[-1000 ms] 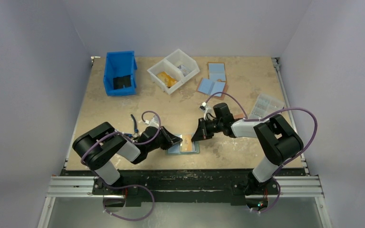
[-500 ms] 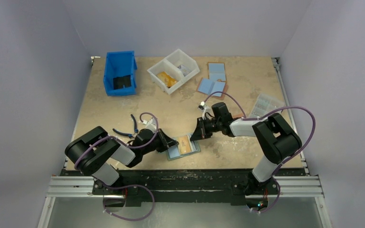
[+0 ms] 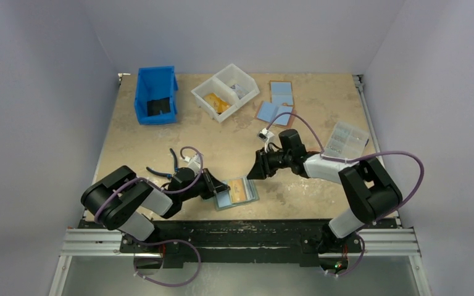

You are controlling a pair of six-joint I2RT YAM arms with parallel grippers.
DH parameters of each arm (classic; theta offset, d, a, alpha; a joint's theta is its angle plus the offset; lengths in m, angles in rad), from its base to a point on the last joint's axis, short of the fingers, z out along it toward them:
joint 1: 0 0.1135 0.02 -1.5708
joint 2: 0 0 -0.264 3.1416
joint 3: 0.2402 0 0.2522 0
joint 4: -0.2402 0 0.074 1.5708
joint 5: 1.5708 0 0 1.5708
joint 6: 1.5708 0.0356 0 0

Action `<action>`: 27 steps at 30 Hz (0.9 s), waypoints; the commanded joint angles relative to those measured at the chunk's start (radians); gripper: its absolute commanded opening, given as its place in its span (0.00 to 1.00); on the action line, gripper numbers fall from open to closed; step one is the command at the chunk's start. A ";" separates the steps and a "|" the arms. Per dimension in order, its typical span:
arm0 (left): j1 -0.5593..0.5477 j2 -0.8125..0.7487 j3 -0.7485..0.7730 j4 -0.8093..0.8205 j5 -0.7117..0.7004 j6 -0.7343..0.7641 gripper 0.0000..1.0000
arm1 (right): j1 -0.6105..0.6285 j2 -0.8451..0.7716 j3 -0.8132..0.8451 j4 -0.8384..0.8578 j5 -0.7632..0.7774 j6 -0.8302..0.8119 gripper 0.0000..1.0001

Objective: Take the credit cards out of the card holder
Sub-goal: Remove the credit card from the card holder.

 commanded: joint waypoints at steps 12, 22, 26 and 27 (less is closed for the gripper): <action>0.010 -0.337 0.061 -0.446 -0.043 0.348 0.00 | -0.031 -0.104 0.110 -0.168 -0.285 -0.404 0.69; 0.011 -0.410 0.150 -0.657 -0.069 0.486 0.00 | -0.051 -0.129 0.194 -0.364 -0.304 -0.599 0.95; 0.012 -0.415 0.188 -0.727 -0.088 0.519 0.00 | -0.053 -0.139 0.204 -0.420 -0.327 -0.677 0.99; 0.013 -0.414 0.199 -0.741 -0.091 0.523 0.00 | -0.054 -0.142 0.209 -0.435 -0.330 -0.702 0.99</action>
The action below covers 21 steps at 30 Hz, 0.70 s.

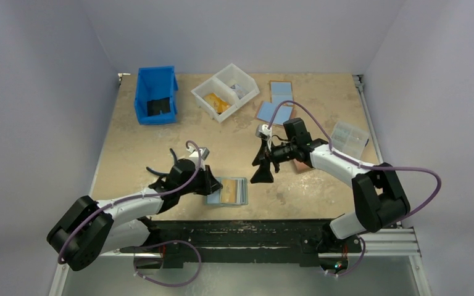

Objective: Take the credit cards out of the card holder
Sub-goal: Remove the credit card from the card holder.

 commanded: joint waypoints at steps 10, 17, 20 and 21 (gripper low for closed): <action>0.014 -0.002 0.124 -0.145 -0.032 0.101 0.00 | -0.002 -0.071 0.059 -0.181 -0.012 -0.301 0.99; 0.015 0.008 0.151 -0.161 -0.011 0.100 0.00 | 0.014 -0.075 0.151 -0.278 0.037 -0.431 0.99; 0.017 0.016 0.151 -0.148 0.007 0.087 0.00 | 0.020 -0.072 0.172 -0.278 0.039 -0.434 0.99; 0.017 0.016 0.149 -0.142 0.012 0.082 0.00 | 0.020 -0.076 0.164 -0.262 0.032 -0.423 0.99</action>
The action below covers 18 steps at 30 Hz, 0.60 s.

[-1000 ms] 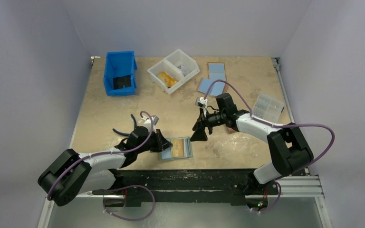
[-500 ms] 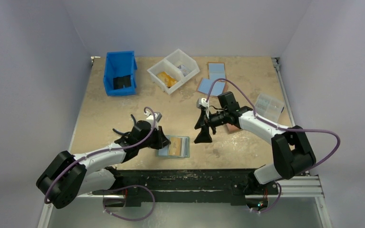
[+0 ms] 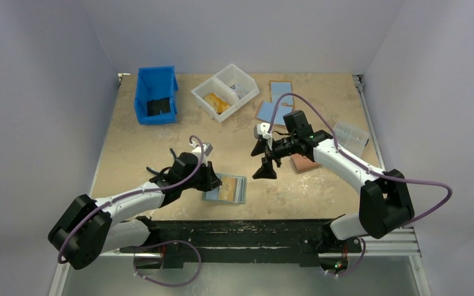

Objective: Take the credit cards out of the card holder
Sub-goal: Remove the credit card from the card holder.

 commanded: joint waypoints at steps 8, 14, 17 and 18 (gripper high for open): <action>0.009 -0.001 0.068 -0.001 0.049 0.005 0.00 | 0.009 -0.105 -0.093 0.042 -0.008 -0.103 0.99; 0.009 0.002 0.084 -0.030 0.050 0.013 0.00 | 0.008 -0.074 -0.085 0.031 -0.021 -0.110 0.99; 0.011 0.000 0.097 -0.061 0.041 0.024 0.00 | 0.009 -0.071 -0.089 0.041 -0.024 -0.108 0.99; 0.009 -0.001 0.104 -0.072 0.038 0.030 0.00 | 0.010 -0.068 -0.089 0.043 -0.024 -0.107 0.99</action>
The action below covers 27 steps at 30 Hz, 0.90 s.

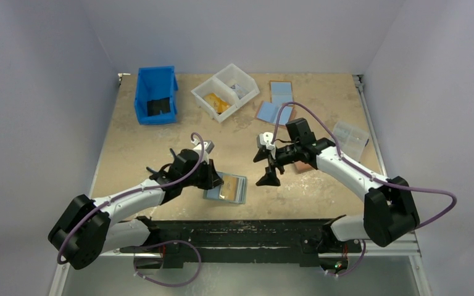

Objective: Take the credit cards out of the card holder
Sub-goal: Remove the credit card from the card holder.

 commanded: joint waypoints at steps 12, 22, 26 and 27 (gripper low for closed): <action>0.004 0.000 0.112 -0.064 0.005 0.082 0.00 | 0.062 0.103 0.032 0.056 -0.006 0.023 0.99; 0.006 0.045 0.143 -0.105 -0.061 0.101 0.00 | 0.068 0.180 0.058 0.094 -0.049 0.129 0.99; 0.006 0.029 0.170 -0.198 -0.143 0.107 0.00 | 0.068 0.186 0.060 0.100 -0.046 0.139 0.99; 0.006 0.028 0.174 -0.208 -0.147 0.107 0.00 | 0.068 0.189 0.060 0.100 -0.048 0.140 0.99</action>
